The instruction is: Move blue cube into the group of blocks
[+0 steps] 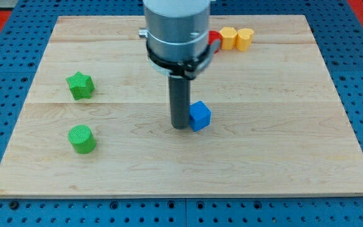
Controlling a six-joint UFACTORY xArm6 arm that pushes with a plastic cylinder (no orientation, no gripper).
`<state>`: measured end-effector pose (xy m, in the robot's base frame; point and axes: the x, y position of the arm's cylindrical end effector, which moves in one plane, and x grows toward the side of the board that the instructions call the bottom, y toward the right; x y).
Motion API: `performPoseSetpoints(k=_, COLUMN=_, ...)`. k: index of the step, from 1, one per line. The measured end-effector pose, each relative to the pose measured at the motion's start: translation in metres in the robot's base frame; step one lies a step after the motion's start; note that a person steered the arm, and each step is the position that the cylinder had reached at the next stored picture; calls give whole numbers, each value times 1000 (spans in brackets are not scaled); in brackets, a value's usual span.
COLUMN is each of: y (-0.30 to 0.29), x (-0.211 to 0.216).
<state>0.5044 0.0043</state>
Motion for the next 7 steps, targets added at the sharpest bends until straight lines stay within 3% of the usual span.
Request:
performPoseSetpoints(k=1, y=4, x=30)
performPoseSetpoints(k=3, y=7, x=-31)
performPoseSetpoints(k=4, y=7, x=-31)
performPoseSetpoints(k=6, y=100, x=-14)
performPoseSetpoints(k=7, y=106, x=-1)
